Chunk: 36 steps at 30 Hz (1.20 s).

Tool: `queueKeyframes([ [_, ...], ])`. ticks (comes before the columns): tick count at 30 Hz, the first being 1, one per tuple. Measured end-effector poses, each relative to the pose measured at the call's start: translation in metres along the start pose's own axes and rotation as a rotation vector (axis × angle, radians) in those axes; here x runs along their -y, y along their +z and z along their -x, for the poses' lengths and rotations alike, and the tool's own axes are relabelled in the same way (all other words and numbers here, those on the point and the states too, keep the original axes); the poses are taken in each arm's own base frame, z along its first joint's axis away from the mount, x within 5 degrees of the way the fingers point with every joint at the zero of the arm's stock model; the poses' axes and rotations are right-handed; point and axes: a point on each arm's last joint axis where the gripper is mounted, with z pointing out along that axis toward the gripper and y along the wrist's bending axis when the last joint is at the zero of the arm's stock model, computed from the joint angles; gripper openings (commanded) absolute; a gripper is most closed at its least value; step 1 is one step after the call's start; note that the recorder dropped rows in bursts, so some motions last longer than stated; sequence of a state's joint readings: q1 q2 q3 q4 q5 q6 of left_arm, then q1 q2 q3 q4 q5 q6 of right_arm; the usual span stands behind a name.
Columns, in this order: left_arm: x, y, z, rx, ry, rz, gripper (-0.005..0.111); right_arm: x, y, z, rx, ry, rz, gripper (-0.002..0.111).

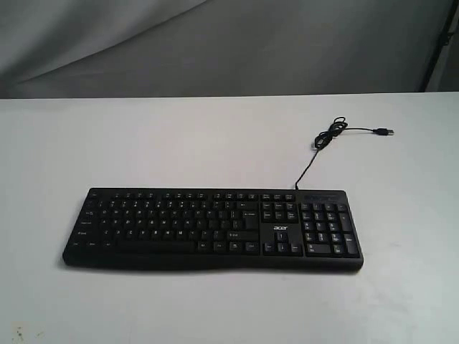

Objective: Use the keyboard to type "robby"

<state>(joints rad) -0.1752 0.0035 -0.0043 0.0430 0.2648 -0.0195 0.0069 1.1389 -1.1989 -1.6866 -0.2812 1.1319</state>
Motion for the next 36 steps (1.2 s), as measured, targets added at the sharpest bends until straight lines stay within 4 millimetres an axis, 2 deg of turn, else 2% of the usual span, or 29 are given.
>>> queueKeyframes([
  [3,0.0,0.0,0.0,0.0,0.0,0.0,0.0,0.008,0.014,-0.016,-0.122,-0.035,-0.159,0.0],
  [4,0.0,0.0,0.0,0.0,0.0,0.0,0.0,0.016,0.018,-0.024,-0.211,-0.052,-0.322,0.0],
  [5,0.0,0.0,0.0,0.0,0.0,0.0,0.0,0.019,0.02,-0.029,-0.265,-0.081,-0.408,0.0],
  [6,0.0,0.0,0.0,0.0,0.0,0.0,0.0,0.026,0.028,-0.038,-0.411,-0.174,-0.551,0.0],
  [7,0.0,0.0,0.0,0.0,0.0,0.0,0.0,0.027,0.034,-0.045,-0.492,-0.206,-0.582,0.0],
  [9,0.0,0.0,0.0,0.0,0.0,0.0,0.0,0.031,0.047,-0.057,-0.693,-0.18,-0.588,0.0],
  [10,0.0,0.0,0.0,0.0,0.0,0.0,0.0,0.029,0.056,-0.067,-0.819,-0.082,-0.498,0.0],
  [11,0.0,0.0,0.0,0.0,0.0,0.0,0.0,0.019,0.07,-0.075,-0.917,0.11,-0.31,0.0],
  [12,0.0,0.0,0.0,0.0,0.0,0.0,0.0,0.002,0.085,-0.079,-0.965,0.214,0.01,0.0],
  [13,0.0,0.0,0.0,0.0,0.0,0.0,0.0,-0.017,0.092,-0.076,-0.934,0.278,0.287,0.0],
  [14,0.0,0.0,0.0,0.0,0.0,0.0,0.0,-0.04,0.099,-0.073,-0.851,0.321,0.568,0.0],
  [15,0.0,0.0,0.0,0.0,0.0,0.0,0.0,-0.067,0.107,-0.062,-0.689,0.355,0.818,0.0],
  [16,0.0,0.0,0.0,0.0,0.0,0.0,0.0,-0.092,0.112,-0.05,-0.559,0.358,0.968,0.0],
  [20,0.0,0.0,0.0,0.0,0.0,0.0,0.0,-0.149,0.116,-0.041,-0.475,0.229,1.091,0.0],
  [22,0.0,0.0,0.0,0.0,0.0,0.0,0.0,-0.198,0.116,-0.041,-0.474,0.143,1.2,0.0],
  [25,0.0,0.0,0.0,0.0,0.0,0.0,0.0,-0.243,0.111,-0.036,-0.437,0.063,1.312,0.0],
  [27,0.0,0.0,0.0,0.0,0.0,0.0,0.0,-0.28,0.104,-0.024,-0.371,0.007,1.382,0.0],
  [32,0.0,0.0,0.0,0.0,0.0,0.0,0.0,-0.324,0.093,-0.009,-0.3,-0.044,1.415,0.0],
  [36,0.0,0.0,0.0,0.0,0.0,0.0,0.0,-0.348,0.088,-0.012,-0.313,-0.07,1.452,0.0],
])
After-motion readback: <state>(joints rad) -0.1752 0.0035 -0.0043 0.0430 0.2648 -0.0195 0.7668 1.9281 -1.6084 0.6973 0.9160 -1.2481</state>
